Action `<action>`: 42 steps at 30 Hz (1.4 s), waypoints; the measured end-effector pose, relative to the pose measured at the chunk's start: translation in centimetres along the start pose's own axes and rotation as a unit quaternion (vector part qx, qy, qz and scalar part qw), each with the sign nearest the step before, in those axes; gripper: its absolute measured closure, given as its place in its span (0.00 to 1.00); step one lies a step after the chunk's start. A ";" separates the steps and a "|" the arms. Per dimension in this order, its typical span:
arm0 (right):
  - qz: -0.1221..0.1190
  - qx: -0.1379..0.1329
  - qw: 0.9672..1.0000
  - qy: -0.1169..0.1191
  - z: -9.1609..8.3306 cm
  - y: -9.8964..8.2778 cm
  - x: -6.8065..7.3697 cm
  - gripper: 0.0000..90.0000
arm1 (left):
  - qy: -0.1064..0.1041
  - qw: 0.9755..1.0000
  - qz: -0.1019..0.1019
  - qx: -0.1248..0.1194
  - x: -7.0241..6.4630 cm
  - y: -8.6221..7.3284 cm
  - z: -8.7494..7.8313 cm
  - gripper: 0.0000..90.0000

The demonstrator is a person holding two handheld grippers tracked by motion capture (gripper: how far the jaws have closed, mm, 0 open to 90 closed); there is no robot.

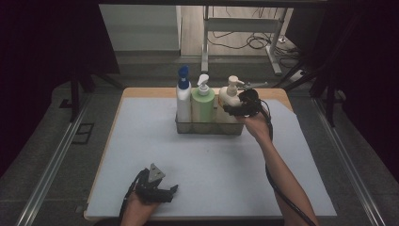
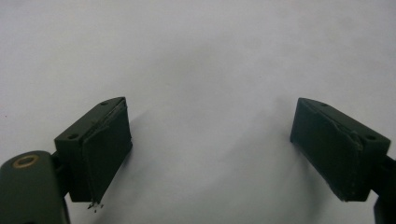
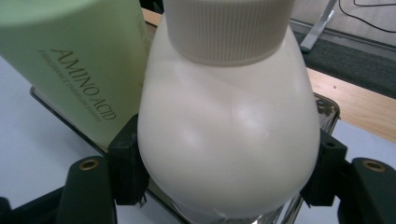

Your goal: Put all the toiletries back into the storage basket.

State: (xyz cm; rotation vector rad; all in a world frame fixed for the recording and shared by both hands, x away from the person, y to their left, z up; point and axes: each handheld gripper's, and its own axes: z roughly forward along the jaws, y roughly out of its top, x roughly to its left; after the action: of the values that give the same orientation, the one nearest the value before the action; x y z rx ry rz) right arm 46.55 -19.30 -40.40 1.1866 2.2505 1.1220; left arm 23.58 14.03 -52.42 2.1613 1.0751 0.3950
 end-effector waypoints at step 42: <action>0.005 0.004 1.000 -0.008 -4.9 -3.4 -1.9 0.81 | 0.000 1.000 0.000 0.000 0.0 0.0 0.0 0.14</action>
State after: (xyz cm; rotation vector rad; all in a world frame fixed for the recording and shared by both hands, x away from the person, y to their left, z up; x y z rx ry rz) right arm 42.84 -24.31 -40.13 1.2074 2.2408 1.1048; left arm 23.57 14.02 -52.42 2.1616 1.0752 0.3959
